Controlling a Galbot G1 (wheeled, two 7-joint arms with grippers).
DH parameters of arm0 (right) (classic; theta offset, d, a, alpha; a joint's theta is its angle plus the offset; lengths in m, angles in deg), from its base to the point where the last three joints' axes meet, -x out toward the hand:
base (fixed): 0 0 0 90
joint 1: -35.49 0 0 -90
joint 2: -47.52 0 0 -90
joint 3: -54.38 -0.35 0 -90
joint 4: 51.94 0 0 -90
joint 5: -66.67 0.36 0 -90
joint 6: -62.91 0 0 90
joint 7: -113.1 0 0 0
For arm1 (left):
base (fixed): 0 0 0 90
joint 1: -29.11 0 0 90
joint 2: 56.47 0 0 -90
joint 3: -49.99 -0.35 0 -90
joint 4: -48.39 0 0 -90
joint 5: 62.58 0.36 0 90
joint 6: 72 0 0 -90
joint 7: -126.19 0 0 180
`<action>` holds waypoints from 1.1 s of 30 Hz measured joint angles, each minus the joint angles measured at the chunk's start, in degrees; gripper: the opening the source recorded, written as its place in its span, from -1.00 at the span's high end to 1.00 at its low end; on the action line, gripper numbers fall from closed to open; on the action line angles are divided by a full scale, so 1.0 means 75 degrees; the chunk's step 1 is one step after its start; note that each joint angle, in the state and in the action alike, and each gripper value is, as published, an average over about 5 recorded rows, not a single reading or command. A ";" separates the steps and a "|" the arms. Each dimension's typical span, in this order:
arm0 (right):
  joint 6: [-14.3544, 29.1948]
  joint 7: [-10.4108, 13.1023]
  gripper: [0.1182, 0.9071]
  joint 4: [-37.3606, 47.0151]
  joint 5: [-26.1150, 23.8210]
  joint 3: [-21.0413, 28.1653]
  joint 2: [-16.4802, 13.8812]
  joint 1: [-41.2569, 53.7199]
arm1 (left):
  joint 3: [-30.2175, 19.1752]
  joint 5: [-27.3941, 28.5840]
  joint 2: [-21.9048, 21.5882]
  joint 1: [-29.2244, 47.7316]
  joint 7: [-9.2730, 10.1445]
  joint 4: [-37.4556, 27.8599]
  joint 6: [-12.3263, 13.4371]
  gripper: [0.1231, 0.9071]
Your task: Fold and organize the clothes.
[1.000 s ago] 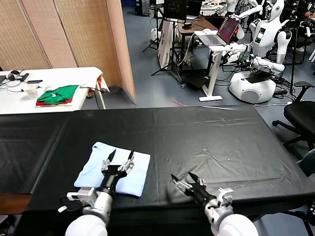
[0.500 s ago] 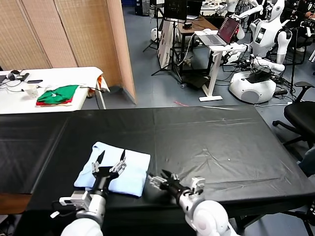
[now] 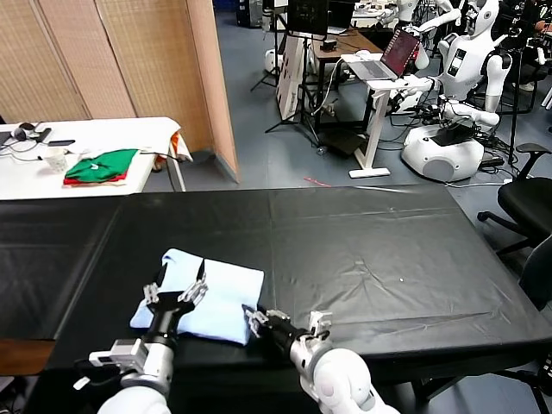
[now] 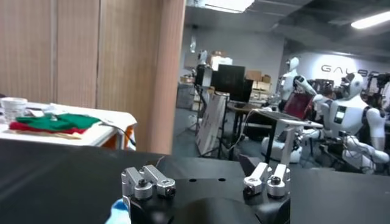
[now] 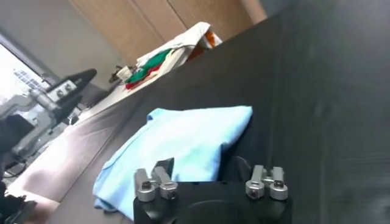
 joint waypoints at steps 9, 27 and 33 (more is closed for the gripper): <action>-0.0483 0.0127 0.94 -0.0203 0.0100 -0.0361 -0.0194 -0.0003 | 0.0020 0.0232 0.0120 -0.0118 0.0007 0.0010 0.0140 -1.00; -0.1687 0.0451 0.29 -0.1185 -0.0015 -0.2506 -0.1892 -0.0382 | -0.0056 0.0275 0.0271 -0.0152 0.0014 -0.0098 0.0276 -1.00; -0.1687 0.0291 -0.64 -0.1622 -0.0489 -0.2962 -0.2185 -0.0679 | 0.0071 -0.0041 0.0020 -0.0279 -0.0001 -0.0048 0.0780 -1.00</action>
